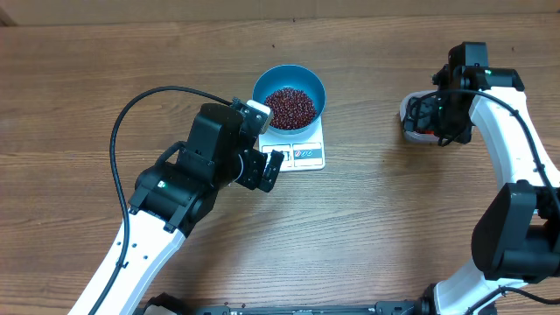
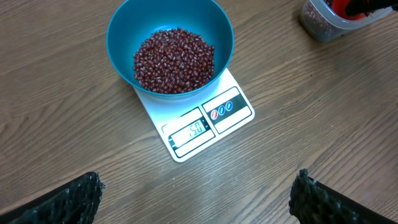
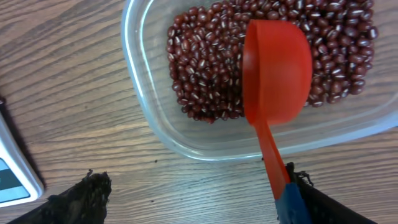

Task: Scoop item into bowl and weigh 150g on scale
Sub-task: 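Lower the red scoop into the bean tub with the right gripper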

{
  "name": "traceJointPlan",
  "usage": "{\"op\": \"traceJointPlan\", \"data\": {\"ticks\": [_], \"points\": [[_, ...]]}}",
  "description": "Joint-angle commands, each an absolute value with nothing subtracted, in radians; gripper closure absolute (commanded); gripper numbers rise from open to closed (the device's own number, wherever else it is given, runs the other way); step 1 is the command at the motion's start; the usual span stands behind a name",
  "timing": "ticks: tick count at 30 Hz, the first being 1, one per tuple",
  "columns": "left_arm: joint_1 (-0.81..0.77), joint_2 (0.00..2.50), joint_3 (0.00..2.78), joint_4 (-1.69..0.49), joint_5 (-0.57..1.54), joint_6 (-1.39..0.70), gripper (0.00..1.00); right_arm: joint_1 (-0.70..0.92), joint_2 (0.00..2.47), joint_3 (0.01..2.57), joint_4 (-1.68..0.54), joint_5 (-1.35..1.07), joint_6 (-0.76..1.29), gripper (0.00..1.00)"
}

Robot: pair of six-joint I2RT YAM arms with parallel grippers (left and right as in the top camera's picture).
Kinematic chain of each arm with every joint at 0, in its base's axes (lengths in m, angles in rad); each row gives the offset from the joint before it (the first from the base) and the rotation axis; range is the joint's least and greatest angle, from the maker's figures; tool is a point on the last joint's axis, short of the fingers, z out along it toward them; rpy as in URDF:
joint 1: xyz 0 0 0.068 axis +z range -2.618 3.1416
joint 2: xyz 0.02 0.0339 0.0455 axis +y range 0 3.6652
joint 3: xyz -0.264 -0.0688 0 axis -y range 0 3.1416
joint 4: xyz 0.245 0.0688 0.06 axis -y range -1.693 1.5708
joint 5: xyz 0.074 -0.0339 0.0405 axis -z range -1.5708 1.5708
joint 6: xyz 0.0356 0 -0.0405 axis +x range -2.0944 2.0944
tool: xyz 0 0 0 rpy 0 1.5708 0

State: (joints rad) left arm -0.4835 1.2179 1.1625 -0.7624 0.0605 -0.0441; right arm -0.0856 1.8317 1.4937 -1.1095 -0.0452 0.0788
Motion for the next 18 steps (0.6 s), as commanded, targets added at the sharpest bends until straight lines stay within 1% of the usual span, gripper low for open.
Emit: {"op": "traceJointPlan", "data": {"ticks": [1,8,15,18], "points": [[-0.478,1.223,1.153,-0.759,0.068,-0.022,0.0,-0.093,1.809,1.485,-1.106,0.015,0.085,0.11],[-0.478,1.223,1.153,-0.759,0.068,-0.022,0.0,-0.093,1.809,1.485,-1.107,0.079,0.069,0.08],[-0.478,1.223,1.153,-0.759,0.068,-0.022,0.01,-0.093,1.808,1.485,-1.108,0.104,-0.115,0.0],[-0.478,1.223,1.153,-0.759,0.068,-0.022,0.0,-0.093,1.809,1.485,-1.108,0.105,-0.176,0.0]]}}
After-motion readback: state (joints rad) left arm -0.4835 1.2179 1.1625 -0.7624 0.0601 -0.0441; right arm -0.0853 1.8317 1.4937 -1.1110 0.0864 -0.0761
